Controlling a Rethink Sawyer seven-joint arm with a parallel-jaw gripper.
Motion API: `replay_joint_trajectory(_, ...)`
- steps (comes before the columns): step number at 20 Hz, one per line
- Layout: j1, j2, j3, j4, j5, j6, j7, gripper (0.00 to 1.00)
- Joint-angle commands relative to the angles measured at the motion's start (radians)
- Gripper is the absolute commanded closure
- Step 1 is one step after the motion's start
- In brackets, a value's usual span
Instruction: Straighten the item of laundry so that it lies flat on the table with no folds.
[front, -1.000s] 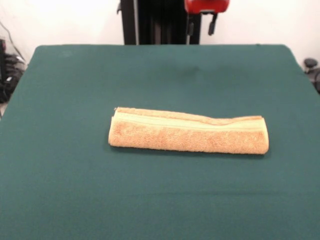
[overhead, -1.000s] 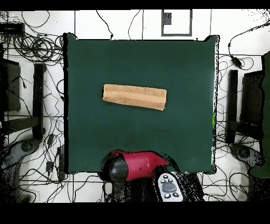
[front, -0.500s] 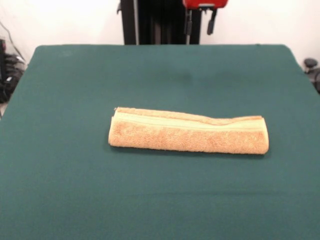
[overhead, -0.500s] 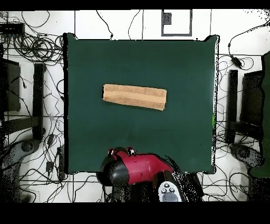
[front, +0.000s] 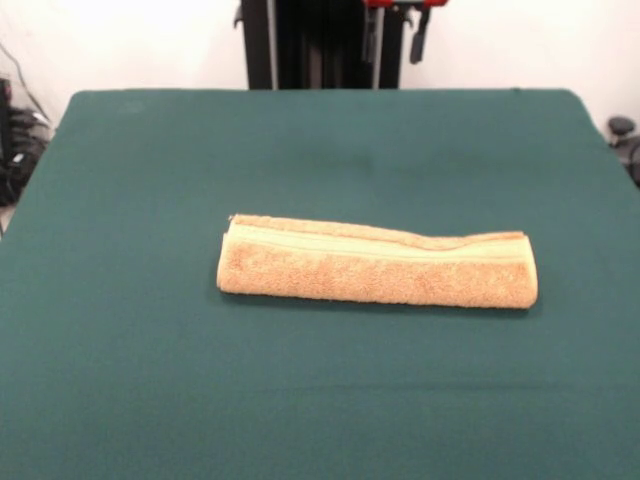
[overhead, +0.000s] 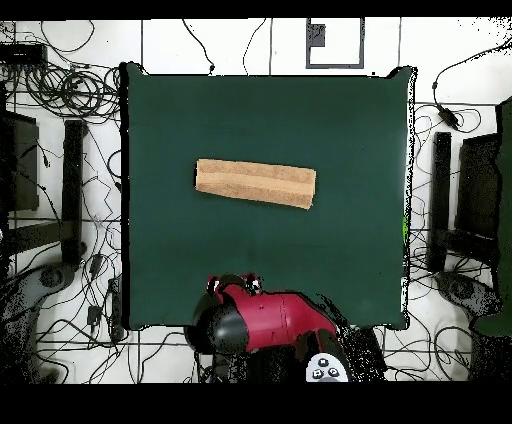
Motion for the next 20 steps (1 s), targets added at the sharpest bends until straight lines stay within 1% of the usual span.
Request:
replay_joint_trajectory(1, 0.018, 0.034, 0.052, 0.012, -0.005, 0.113, 0.053, 0.00)
replay_joint_trajectory(2, 0.017, 0.052, 0.054, 0.000, -0.015, 0.111, 0.044, 0.00)
replay_joint_trajectory(5, -0.069, 0.091, 0.142, 0.008, -0.002, 0.137, -0.021, 0.00)
replay_joint_trajectory(8, -0.084, 0.057, 0.160, 0.008, -0.009, 0.209, -0.067, 0.00)
replay_joint_trajectory(9, -0.076, 0.050, 0.150, 0.011, -0.017, 0.213, -0.062, 0.00)
replay_joint_trajectory(11, -0.060, 0.047, 0.138, 0.034, -0.028, 0.178, -0.025, 0.00)
replay_joint_trajectory(16, -0.019, 0.086, 0.103, 0.092, -0.054, 0.061, 0.059, 0.00)
replay_joint_trajectory(18, 0.010, 0.092, 0.078, 0.084, -0.065, 0.038, 0.082, 0.00)
replay_joint_trajectory(20, 0.022, 0.091, 0.079, 0.051, -0.051, 0.059, 0.087, 0.00)
